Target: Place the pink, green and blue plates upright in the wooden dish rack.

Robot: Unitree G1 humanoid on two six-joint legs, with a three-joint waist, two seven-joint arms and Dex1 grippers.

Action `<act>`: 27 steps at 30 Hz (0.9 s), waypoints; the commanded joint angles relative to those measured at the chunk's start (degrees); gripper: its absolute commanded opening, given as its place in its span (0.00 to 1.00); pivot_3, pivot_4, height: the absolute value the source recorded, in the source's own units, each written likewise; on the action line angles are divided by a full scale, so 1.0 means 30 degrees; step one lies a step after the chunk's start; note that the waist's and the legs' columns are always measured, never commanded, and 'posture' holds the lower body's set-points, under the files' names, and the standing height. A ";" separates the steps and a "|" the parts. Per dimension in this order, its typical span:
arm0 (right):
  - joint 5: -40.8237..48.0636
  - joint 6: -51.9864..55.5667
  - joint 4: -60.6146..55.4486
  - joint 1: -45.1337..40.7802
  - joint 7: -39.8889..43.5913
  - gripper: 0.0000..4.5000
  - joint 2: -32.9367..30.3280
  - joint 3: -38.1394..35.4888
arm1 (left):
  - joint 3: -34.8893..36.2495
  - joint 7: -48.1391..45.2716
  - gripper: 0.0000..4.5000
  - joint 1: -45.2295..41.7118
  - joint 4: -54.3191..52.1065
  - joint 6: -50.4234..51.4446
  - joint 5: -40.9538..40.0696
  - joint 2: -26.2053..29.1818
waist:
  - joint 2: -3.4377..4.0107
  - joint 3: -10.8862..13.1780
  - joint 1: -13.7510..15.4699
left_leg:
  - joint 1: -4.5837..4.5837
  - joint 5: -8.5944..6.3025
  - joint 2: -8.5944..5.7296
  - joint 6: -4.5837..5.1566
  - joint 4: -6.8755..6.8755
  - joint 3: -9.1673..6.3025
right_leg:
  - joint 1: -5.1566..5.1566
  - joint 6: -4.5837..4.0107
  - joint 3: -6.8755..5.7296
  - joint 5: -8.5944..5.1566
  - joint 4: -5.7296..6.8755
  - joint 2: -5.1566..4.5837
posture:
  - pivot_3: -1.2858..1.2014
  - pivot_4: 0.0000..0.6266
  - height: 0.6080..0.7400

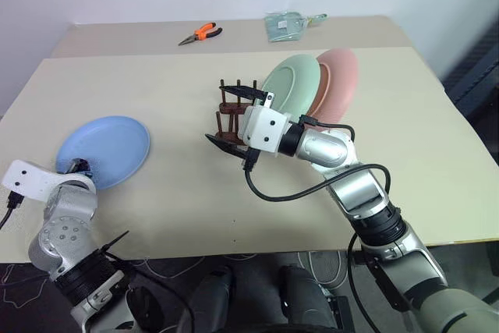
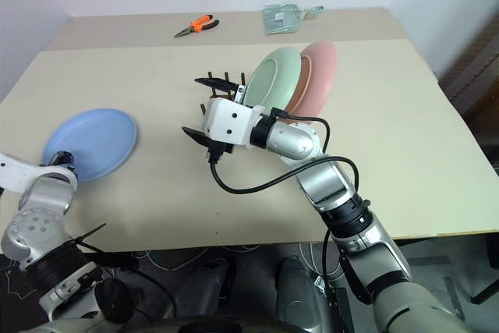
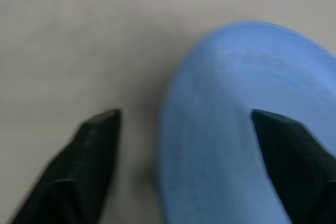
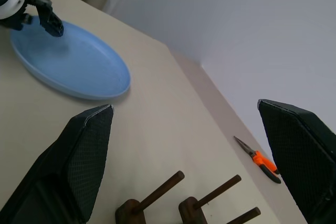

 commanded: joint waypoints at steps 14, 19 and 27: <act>-0.1643 -0.2030 0.0409 -0.0971 0.0139 1.00 -0.0413 0.0091 | -0.7898 -0.6244 0.02 -0.1759 -0.4984 -0.5282 0.4161 0.2857 | -0.0038 0.0013 0.0045 | -0.0005 0.0009 0.0000 -0.0018 -0.0005 0.0036 | 0.0008 -0.0012 -0.0002 0.0007 -0.0015 0.0009 | 0.52 0.24 1.00; -0.4027 -0.4039 0.2382 -0.2318 -0.0904 1.00 -0.0186 0.0672 | -1.0985 -0.6850 0.02 -0.2883 -0.6403 -0.4925 0.5204 0.2220 | -0.0039 0.0011 -0.0189 | -0.0001 0.0019 0.0005 -0.0034 -0.0014 0.0054 | 0.0000 -0.0013 0.0002 0.0009 -0.0011 0.0011 | 0.52 0.24 1.00; -0.6185 -0.5356 0.5827 -0.4261 -0.2181 0.58 0.0637 0.1074 | -1.2525 -0.7065 0.00 -0.2981 -0.7102 -0.4557 0.5290 0.0474 | -0.0040 0.0014 -0.0097 | -0.0002 0.0066 0.0042 -0.0112 -0.0015 0.0048 | -0.0012 -0.0041 0.0007 0.0026 -0.0006 0.0061 | 0.52 0.24 1.00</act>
